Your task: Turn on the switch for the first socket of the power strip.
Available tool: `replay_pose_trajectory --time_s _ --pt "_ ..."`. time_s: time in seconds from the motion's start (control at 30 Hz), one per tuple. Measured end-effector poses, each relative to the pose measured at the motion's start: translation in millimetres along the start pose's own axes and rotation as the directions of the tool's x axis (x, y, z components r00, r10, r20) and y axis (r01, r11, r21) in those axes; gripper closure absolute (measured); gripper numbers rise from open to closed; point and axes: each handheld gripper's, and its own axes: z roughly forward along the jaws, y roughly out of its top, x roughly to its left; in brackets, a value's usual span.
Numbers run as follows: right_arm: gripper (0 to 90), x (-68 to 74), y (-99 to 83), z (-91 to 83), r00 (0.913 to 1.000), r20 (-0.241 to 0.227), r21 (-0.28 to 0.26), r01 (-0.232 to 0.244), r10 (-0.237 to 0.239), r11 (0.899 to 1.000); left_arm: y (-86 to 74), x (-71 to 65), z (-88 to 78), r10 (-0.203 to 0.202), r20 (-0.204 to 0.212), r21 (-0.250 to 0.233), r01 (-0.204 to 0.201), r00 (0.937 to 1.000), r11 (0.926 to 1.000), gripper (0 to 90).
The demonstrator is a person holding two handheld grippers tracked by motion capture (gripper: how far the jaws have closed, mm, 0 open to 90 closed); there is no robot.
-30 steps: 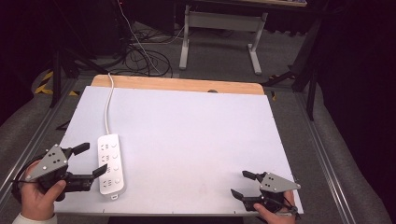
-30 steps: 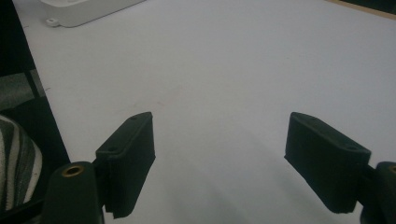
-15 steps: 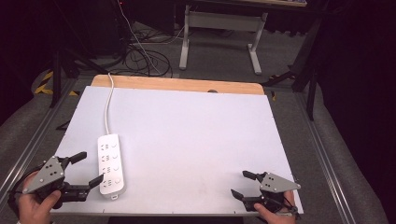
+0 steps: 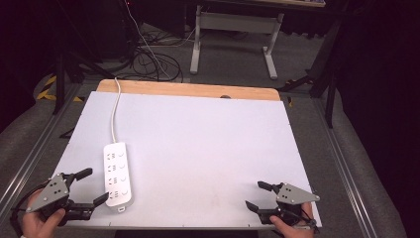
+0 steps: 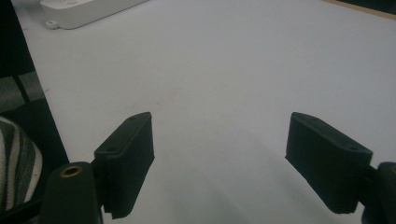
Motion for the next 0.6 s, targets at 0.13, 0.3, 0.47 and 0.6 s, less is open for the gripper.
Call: replay_pose_trajectory --time_s 0.13,0.3,0.47,0.6 --pt "24.0 -0.5 -0.4 0.0 1.0000 0.001 0.001 -0.002 0.002 1.000 -7.0 -1.2 0.4 -0.057 -0.003 0.023 0.057 0.9984 0.9981 7.6" --pt "24.1 -0.7 -0.7 0.3 1.0000 0.000 0.006 -0.005 0.005 1.000 -8.1 -3.6 0.7 -0.042 -0.017 0.060 0.043 0.9990 0.9973 8.1" --pt "24.0 -1.4 -1.1 0.5 1.0000 0.000 0.007 -0.008 0.008 1.000 -6.9 -1.8 0.6 -0.037 -0.052 0.069 0.040 0.9980 0.9968 8.3" --pt "24.4 -1.7 -1.1 0.4 0.9999 0.005 0.003 -0.012 0.012 1.000 -3.4 -4.0 0.6 0.017 -0.072 0.072 -0.011 0.9973 0.9974 8.3"
